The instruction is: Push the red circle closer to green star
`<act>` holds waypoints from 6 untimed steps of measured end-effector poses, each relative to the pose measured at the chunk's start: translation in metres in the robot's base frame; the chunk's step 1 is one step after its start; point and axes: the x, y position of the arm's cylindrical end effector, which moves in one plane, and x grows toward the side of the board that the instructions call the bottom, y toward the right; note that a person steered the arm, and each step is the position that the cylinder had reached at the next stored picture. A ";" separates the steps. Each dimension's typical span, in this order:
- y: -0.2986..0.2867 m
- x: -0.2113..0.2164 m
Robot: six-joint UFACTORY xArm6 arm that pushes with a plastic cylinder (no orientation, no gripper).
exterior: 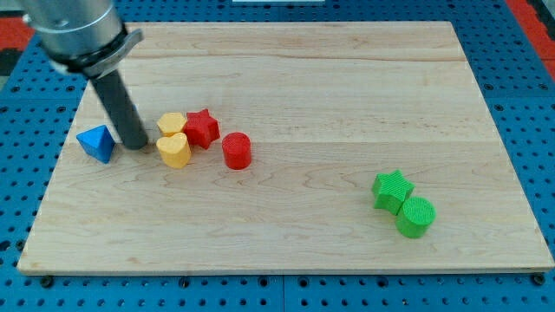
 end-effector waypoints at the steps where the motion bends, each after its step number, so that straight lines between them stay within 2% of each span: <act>1: 0.030 0.009; 2: 0.062 0.014; 4: 0.190 0.054; 5: 0.203 0.060; 6: 0.184 0.048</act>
